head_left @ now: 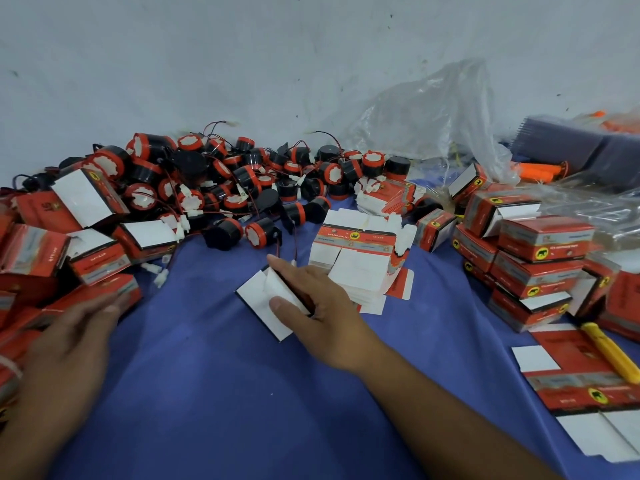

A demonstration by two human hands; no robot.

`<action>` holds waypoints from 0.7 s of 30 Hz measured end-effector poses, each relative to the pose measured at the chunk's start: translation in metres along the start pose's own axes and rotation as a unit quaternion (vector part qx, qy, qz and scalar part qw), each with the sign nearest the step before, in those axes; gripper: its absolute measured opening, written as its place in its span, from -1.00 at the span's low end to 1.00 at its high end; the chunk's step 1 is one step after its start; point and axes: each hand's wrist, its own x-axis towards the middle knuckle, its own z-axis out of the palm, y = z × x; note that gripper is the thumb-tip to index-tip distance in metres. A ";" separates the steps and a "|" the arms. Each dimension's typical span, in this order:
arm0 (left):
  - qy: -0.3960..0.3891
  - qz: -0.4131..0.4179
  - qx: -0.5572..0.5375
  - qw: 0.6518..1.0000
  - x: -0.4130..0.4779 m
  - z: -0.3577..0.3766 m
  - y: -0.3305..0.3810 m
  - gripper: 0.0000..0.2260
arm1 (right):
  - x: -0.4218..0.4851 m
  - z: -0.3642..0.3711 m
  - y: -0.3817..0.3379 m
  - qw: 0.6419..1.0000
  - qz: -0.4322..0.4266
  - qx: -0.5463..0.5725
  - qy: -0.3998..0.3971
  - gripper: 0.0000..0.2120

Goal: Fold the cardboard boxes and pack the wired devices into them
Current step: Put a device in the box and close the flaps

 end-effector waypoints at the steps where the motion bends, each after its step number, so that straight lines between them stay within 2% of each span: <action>1: 0.005 -0.008 -0.020 1.000 -0.005 -0.001 0.009 -0.62 | 0.000 0.000 0.000 1.000 -0.001 -0.002 0.001 -0.50; 3: 0.038 -0.011 -0.012 0.999 -0.009 0.002 0.020 -0.67 | 0.000 0.000 -0.001 1.000 0.001 -0.009 0.003 -0.48; 5: 0.034 0.050 -0.061 0.996 -0.016 0.012 0.051 -0.66 | 0.002 0.000 -0.002 1.000 0.019 -0.006 0.008 -0.44; 6: 0.004 0.094 -0.097 0.991 -0.018 0.020 0.073 -0.61 | 0.003 0.000 -0.004 0.999 0.033 0.003 0.009 -0.42; 8: -0.112 0.162 -0.144 0.970 -0.020 0.038 0.120 -0.52 | 0.004 0.000 -0.007 0.998 0.056 0.029 0.007 -0.40; 10: -0.226 0.197 -0.158 0.941 -0.022 0.055 0.151 -0.51 | 0.002 -0.003 -0.006 0.997 0.052 0.059 0.005 -0.39; 11: -0.252 0.204 -0.155 0.933 -0.020 0.062 0.157 -0.49 | 0.002 -0.007 -0.005 0.997 0.048 0.067 0.000 -0.38; 15: -0.229 0.210 -0.104 0.945 -0.015 0.068 0.146 -0.42 | 0.002 -0.016 0.002 0.999 0.027 0.005 -0.044 -0.26; 19: -0.217 0.332 0.012 0.918 -0.015 0.063 0.130 -0.45 | 0.002 -0.010 0.007 0.985 -0.036 -0.116 -0.120 -0.17; 21: -0.194 0.370 0.057 0.907 -0.014 0.061 0.123 -0.49 | 0.003 -0.008 0.007 0.978 -0.063 -0.157 -0.121 -0.16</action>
